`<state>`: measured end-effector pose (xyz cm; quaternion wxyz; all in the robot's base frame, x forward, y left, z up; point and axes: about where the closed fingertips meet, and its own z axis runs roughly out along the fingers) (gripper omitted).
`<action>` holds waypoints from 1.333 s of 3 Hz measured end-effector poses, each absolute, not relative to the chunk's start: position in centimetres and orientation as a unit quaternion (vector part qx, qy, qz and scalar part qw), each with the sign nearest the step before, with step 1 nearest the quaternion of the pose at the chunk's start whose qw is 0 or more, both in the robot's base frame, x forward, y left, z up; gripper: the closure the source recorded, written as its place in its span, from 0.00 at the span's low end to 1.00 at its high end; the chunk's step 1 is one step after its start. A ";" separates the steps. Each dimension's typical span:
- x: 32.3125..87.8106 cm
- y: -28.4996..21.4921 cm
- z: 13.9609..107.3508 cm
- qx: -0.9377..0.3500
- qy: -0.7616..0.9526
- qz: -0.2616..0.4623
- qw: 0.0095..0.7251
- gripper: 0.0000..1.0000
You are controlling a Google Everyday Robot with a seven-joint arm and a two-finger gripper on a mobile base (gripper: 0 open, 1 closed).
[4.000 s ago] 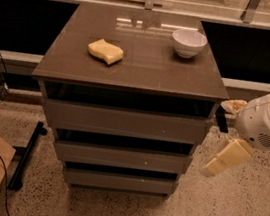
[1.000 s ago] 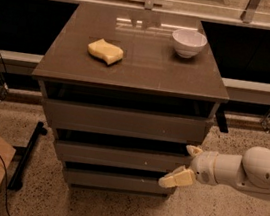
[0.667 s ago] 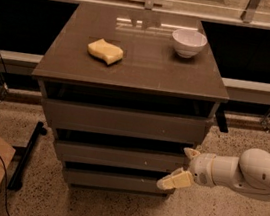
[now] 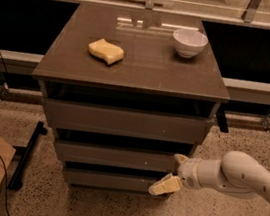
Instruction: Open middle drawer
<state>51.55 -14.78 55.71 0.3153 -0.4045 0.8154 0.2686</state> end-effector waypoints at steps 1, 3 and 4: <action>52.6 -13.7 52.2 -0.432 0.816 0.240 0.301 0.00; 56.5 -12.3 48.7 -0.497 0.796 0.179 0.296 0.00; 58.7 -12.3 47.5 -0.503 0.791 0.179 0.300 0.00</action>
Offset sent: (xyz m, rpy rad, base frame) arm 0.0532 0.0269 -0.0787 -0.2644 -0.1294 0.1252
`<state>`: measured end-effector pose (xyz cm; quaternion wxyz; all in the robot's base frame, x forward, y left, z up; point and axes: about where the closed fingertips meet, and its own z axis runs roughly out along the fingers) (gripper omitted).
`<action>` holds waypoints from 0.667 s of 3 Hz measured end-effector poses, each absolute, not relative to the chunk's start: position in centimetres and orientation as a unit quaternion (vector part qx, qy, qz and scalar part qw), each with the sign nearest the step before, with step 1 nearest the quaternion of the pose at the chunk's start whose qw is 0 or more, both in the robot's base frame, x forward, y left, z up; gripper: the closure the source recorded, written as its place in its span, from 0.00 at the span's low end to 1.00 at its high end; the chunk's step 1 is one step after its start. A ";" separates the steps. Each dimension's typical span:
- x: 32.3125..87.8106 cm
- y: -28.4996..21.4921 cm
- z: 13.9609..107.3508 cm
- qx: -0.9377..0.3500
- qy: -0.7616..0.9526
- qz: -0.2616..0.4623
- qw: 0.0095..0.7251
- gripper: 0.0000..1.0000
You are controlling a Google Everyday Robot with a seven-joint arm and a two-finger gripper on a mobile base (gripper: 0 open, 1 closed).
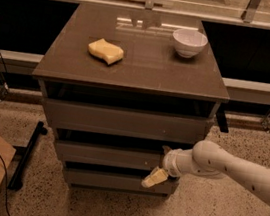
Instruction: Open middle drawer
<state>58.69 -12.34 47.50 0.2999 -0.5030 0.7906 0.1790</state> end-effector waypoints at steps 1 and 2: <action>61.2 -12.3 46.5 -0.501 0.788 0.189 0.303 0.00; 63.4 -12.1 44.6 -0.493 0.791 0.207 0.297 0.00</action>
Offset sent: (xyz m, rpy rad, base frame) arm 0.0772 0.0001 -0.0484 0.0781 0.0682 -0.0133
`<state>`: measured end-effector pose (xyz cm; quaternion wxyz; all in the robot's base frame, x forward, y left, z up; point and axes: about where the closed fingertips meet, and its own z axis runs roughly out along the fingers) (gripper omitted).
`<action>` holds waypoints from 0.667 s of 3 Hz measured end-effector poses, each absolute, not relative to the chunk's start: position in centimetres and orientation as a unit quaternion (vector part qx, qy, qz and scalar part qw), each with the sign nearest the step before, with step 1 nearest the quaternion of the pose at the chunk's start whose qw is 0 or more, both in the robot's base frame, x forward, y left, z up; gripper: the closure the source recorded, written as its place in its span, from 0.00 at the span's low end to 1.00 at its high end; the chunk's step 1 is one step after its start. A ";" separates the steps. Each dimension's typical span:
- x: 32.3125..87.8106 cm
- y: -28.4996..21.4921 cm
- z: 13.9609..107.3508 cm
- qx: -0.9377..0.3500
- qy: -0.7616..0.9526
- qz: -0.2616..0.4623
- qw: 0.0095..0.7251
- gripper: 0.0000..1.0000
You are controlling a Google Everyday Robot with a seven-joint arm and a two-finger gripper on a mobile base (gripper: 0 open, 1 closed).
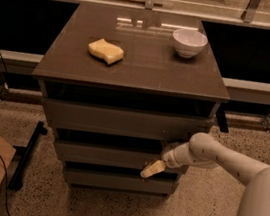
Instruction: Open middle drawer
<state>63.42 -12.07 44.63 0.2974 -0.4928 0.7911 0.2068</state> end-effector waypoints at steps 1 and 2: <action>63.2 -11.4 42.6 -0.501 0.795 0.218 0.262 0.27; 63.0 -11.9 42.7 -0.501 0.799 0.211 0.258 0.50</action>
Offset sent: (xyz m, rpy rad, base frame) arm -0.0746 -0.0091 -0.0075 -0.1556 0.1272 0.0422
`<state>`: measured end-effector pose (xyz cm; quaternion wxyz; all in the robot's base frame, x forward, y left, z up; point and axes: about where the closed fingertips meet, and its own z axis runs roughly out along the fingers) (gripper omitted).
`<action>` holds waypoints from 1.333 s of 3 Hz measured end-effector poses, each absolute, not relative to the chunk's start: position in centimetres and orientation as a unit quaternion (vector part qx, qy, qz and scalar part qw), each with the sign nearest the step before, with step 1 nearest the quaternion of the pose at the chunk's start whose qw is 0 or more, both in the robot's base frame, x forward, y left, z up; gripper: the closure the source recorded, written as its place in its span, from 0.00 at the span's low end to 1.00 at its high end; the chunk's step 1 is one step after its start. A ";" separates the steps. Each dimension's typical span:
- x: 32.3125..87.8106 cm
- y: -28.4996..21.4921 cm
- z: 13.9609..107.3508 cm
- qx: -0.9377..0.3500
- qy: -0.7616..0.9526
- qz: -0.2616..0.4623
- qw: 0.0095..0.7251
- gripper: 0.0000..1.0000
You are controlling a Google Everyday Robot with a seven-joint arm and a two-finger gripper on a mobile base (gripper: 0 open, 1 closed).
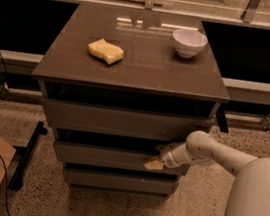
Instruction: Open middle drawer
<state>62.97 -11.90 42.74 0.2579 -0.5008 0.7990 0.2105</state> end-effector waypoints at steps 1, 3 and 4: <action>62.7 -11.9 42.8 -0.500 0.800 0.210 0.256 0.47; 62.6 -11.7 42.6 -0.501 0.799 0.212 0.255 0.00; 62.6 -11.7 42.6 -0.501 0.799 0.212 0.255 0.00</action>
Offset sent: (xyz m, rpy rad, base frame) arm -0.2207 -0.0368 0.0572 -0.1739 0.2639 -0.1617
